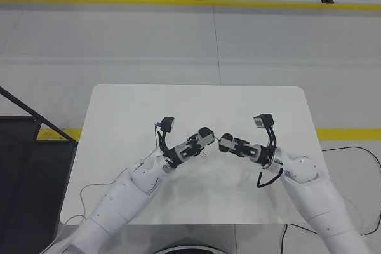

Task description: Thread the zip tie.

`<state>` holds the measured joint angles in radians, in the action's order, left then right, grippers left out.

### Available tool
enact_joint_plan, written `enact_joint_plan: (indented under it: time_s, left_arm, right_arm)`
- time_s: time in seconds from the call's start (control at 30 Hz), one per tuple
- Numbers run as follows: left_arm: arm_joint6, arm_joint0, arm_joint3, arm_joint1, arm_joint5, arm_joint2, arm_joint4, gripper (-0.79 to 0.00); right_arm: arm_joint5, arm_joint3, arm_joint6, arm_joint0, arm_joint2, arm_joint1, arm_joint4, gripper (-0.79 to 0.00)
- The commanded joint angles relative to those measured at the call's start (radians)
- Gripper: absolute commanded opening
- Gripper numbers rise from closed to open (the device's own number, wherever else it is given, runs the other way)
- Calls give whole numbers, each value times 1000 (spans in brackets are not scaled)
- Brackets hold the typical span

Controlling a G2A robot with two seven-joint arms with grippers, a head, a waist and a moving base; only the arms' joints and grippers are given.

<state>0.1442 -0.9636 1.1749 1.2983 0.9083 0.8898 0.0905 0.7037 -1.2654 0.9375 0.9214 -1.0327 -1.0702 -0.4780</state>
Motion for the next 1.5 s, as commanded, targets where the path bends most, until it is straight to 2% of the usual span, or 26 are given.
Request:
enact_joint_plan:
  time_s: [0.0, 0.27, 0.43, 0.57, 0.77, 1.1, 1.33, 1.47]
  left_arm:
    - [-1, -1, -1, 2, 6, 1, 0, -428]
    - [1, -4, 2, 10, 4, 8, 5, -474]
    - [-7, -9, 3, 15, 5, 15, 16, -588]
    - [-12, -11, 2, 19, 5, 19, 24, -643]
    - [-10, -14, 2, 25, 8, 24, 31, -631]
    - [-2, -17, 1, 32, 11, 33, 36, -653]
    - [4, -21, 1, 36, 12, 41, 35, -705]
    - [8, -23, 1, 38, 11, 45, 35, -785]
  right_arm:
    - [-2, 2, 2, -1, 0, -1, -1, -785]
    - [-5, 8, 5, -2, -3, -6, 2, -785]
    - [-6, 13, 10, -3, -5, -8, 1, -785]
    - [-8, 16, 13, -3, -7, -10, 3, -785]
    - [-11, 17, 19, -2, -9, -13, 7, -785]
    - [-12, 18, 22, 0, -15, -17, 11, -785]
    - [-13, 18, 25, 1, -19, -19, 13, -785]
    - [-13, 18, 26, 2, -21, -21, 14, -785]
